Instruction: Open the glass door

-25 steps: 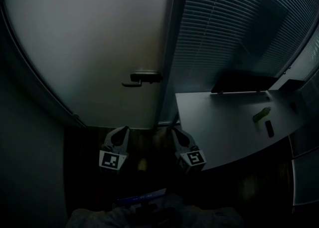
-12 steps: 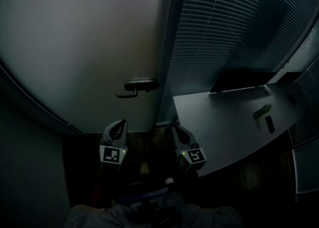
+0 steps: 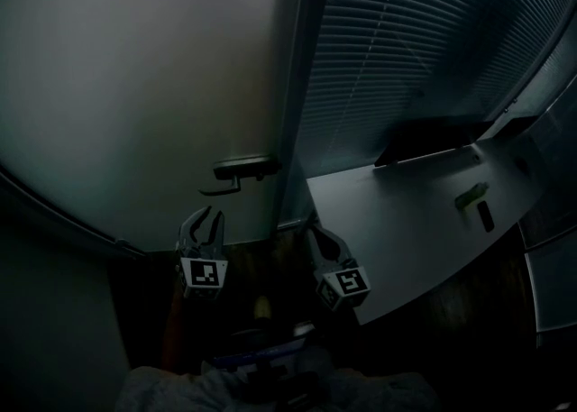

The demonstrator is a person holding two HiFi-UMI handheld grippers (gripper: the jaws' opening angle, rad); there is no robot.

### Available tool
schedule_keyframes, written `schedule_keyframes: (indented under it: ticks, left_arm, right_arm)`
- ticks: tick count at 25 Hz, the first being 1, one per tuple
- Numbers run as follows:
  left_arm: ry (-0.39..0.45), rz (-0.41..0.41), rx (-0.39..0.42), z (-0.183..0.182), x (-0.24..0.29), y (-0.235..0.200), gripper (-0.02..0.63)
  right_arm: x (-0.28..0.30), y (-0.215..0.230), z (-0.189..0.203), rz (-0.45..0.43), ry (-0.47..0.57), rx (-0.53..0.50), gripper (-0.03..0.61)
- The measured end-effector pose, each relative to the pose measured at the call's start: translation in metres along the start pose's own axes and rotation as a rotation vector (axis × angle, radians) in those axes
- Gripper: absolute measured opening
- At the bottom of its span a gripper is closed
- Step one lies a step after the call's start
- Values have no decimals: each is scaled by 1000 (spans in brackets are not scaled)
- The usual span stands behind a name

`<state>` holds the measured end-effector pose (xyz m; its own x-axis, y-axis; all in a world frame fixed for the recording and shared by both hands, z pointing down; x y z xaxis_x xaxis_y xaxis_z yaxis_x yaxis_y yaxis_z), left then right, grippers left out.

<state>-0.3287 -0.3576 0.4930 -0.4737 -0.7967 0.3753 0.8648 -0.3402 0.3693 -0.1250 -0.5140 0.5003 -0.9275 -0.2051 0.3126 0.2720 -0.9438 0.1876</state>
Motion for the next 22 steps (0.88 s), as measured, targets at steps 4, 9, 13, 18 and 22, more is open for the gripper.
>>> schedule_keyframes:
  ticks: [4,9,13,18,22]
  left_arm:
    - [-32,-3,74,14,21,-6,161]
    - [-36,5,186,18,44,-14,224]
    - [-59,24,240,21,60,-15,269]
    - [-99,57,320,26,75,-12,302]
    - [-124,75,352,29,87,-11,349]
  right_arm:
    - [10,11,5,41,-9,13,2]
    - [26,15,7,58,-8,23,2]
    - [36,17,3,74,-14,39,2]
    - [40,18,1,85,-20,42,2]
    - [42,21,-3,96,-14,45,2]
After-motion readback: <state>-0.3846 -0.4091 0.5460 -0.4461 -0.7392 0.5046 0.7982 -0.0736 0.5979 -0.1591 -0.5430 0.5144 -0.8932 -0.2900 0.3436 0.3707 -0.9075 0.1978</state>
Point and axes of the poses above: the fingertips, and each gripper's own axes: x forward along the fingers, y to its right, z out of its underside, the point moved 6 cm from there along -x, backward along the fingers, and after that the axes turned 12 degrees about -y, right-handed, at the moved point
